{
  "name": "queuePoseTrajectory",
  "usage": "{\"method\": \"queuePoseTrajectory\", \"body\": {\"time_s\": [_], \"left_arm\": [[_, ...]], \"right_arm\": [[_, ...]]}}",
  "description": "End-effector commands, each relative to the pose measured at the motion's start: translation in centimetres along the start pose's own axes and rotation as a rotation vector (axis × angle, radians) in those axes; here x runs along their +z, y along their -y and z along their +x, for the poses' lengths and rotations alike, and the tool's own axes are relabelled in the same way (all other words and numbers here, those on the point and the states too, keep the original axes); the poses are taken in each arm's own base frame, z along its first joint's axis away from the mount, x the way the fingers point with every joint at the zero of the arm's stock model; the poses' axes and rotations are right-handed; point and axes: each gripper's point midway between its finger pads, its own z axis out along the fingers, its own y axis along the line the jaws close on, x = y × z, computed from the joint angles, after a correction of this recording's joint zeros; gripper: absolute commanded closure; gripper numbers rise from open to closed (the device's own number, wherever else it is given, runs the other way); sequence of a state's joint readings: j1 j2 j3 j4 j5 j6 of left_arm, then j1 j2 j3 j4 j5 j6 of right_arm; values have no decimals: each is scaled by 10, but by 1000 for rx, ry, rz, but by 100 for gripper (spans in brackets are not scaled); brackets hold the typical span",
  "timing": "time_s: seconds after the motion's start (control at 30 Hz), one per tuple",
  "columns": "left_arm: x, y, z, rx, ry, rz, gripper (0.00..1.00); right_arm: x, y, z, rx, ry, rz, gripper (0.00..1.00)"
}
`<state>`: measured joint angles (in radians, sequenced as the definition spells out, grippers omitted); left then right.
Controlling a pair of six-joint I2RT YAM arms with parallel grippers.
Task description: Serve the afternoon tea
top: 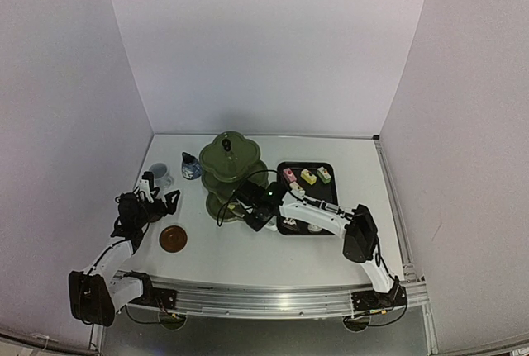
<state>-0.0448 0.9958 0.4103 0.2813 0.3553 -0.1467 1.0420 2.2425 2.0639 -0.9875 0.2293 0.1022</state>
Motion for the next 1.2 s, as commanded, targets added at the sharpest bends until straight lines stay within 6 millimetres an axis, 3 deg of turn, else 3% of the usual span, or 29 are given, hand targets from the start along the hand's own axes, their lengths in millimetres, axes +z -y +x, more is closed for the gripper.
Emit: {"method": "queuePoseTrajectory", "body": {"time_s": [0.0, 0.13, 0.3, 0.5, 0.67, 0.93, 1.03, 1.17], "left_arm": [[0, 1, -14, 24, 42, 5, 0], [0, 1, -14, 24, 43, 6, 0], [0, 0, -13, 25, 37, 1, 0], [1, 1, -12, 24, 37, 6, 0], [1, 0, -11, 24, 32, 5, 0], [2, 1, -12, 28, 37, 10, 0], [2, 2, -12, 31, 37, 15, 0], [2, 2, -11, 33, 37, 19, 0]], "right_arm": [[-42, 9, -16, 43, 101, 11, 62], [-43, 10, -12, 52, 93, 9, 62], [-61, 10, -1, 65, 93, -14, 63], [-80, 4, 33, 58, 57, -89, 63], [-106, 12, 50, 65, 76, -89, 64], [-121, 61, 119, 165, -118, 59, 64], [-125, 75, 135, 205, -139, 80, 65], [-123, 109, 151, 308, -173, 106, 65]]}}
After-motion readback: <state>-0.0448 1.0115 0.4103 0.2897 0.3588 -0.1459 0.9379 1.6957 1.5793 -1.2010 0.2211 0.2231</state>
